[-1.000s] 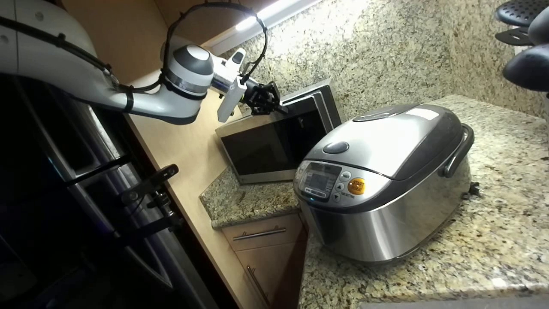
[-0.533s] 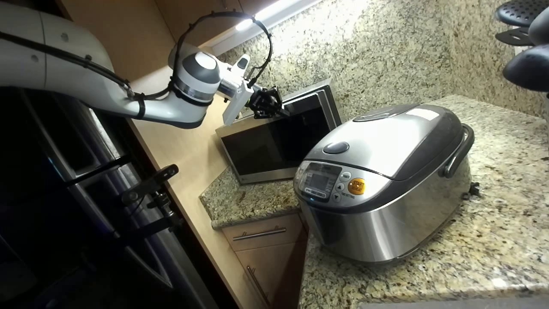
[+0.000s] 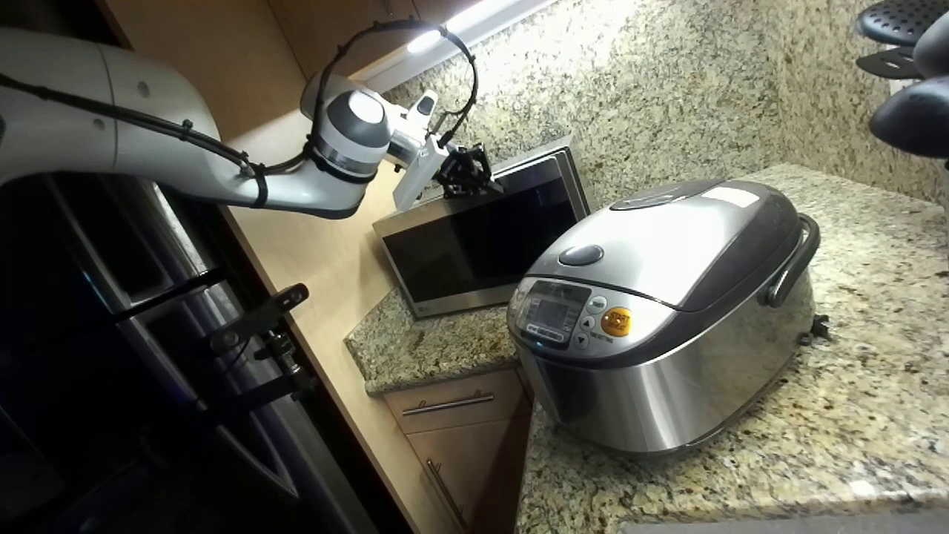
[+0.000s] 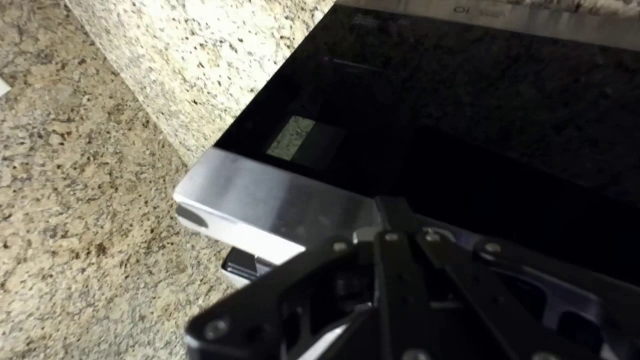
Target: Close the microwave
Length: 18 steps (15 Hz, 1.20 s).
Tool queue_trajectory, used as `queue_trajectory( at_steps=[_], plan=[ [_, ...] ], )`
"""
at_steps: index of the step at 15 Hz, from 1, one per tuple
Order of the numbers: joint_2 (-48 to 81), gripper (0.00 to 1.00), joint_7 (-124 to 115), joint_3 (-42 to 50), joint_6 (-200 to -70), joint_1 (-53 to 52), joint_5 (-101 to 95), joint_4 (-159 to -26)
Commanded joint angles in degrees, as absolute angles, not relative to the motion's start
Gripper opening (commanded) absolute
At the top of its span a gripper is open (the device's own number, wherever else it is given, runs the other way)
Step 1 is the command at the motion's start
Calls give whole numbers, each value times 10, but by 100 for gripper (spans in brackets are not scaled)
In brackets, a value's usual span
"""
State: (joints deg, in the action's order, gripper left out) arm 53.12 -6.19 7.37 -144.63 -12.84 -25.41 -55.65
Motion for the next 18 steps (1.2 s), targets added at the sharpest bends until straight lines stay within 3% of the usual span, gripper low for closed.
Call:
queue_trajectory(
  at_steps=[1,8,9,18],
  plan=[
    [563,0,-27,70,-1421,-133,-231,-474],
    [598,0,-20,62,-1394,-143,-231,-397],
    [579,1,-37,65,-1418,-143,-236,-442],
    [587,1,-37,65,-1416,-144,-236,-426]
  ],
)
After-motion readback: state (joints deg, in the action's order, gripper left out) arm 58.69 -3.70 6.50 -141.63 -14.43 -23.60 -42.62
